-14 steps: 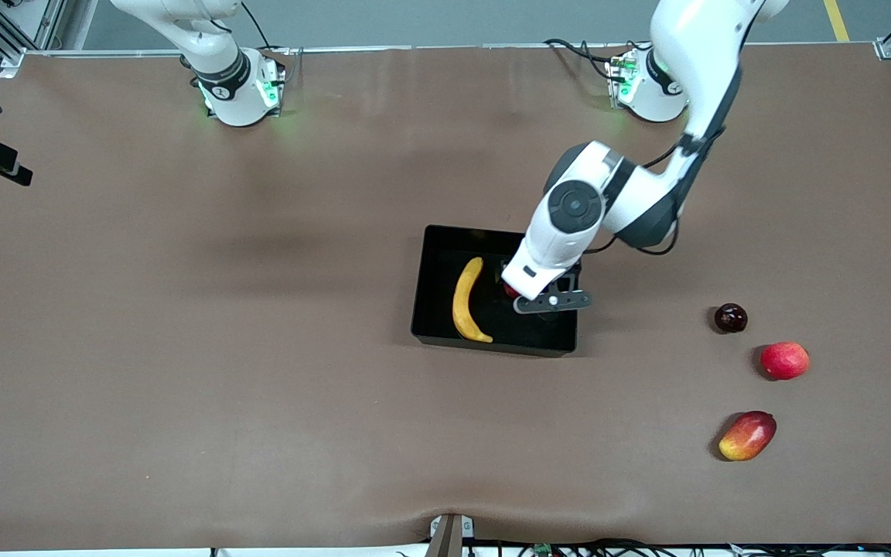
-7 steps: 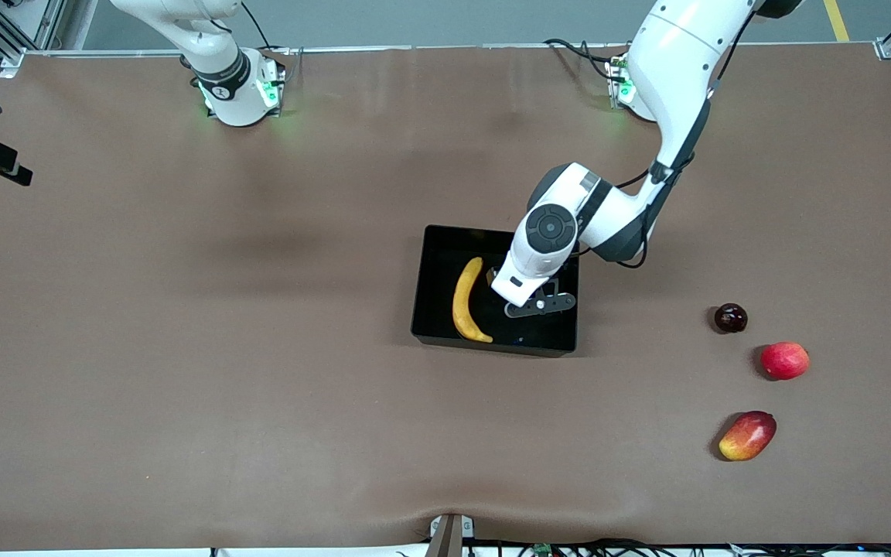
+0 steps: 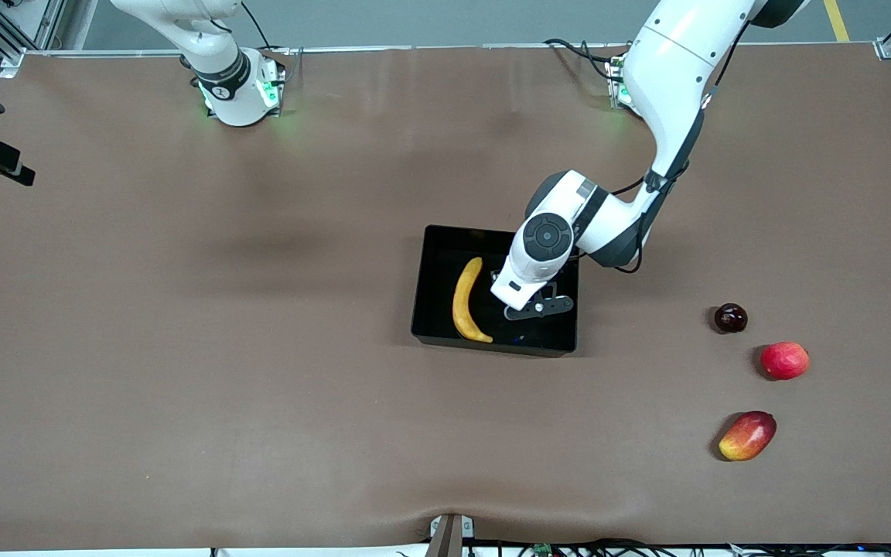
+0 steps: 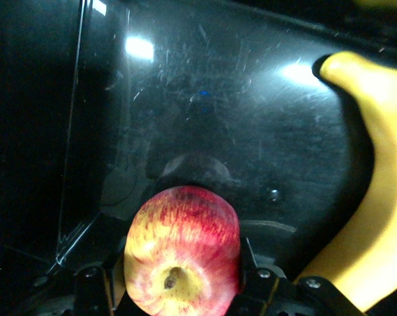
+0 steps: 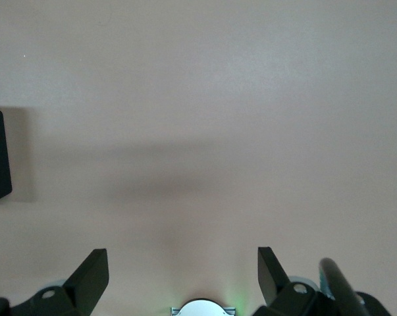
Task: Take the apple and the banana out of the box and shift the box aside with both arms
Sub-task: 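Carry the apple with the left gripper beside the plum and red apple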
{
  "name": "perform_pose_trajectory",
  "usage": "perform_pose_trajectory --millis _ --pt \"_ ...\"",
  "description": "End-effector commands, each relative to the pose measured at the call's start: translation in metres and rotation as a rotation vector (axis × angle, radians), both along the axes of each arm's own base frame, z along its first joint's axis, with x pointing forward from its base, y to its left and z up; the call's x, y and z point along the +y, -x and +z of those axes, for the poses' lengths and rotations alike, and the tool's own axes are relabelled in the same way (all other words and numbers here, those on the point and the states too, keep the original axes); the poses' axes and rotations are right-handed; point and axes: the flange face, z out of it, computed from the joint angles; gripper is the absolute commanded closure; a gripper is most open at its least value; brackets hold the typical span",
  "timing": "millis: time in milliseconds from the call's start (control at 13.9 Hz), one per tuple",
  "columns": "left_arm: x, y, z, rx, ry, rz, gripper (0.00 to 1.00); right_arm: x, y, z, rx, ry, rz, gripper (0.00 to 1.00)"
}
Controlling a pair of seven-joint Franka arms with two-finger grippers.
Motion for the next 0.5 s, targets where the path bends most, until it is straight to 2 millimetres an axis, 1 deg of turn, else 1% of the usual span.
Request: perform_pose_trajectory --millis 0,72,144,216,288,361,433 --pt "-0.003 -0.010 0.037 -0.032 0.007 0.011 1.00 0.002 -0.003 0.004 -0.010 -0.014 0.012 0.00" --pt "-0.002 -0.015 0.053 -0.045 0.011 0.015 1.00 0.003 -0.003 0.004 -0.010 -0.016 0.014 0.00" --pt "0.001 -0.020 0.073 -0.053 0.010 0.019 1.00 0.001 -0.002 0.004 -0.010 -0.019 0.008 0.00" --pt "0.009 -0.028 0.099 -0.065 0.007 0.015 1.00 0.002 -0.004 0.002 -0.008 -0.028 0.010 0.00" --pt "0.027 -0.040 0.118 -0.072 -0.003 -0.015 1.00 0.007 -0.008 -0.005 0.006 -0.033 0.021 0.00" --pt "0.050 -0.055 0.135 -0.080 0.003 -0.037 1.00 0.011 -0.016 -0.019 0.031 -0.034 0.031 0.00" --pt "0.073 -0.070 0.149 -0.101 0.015 -0.056 1.00 0.019 -0.029 -0.044 0.080 -0.036 0.046 0.00"
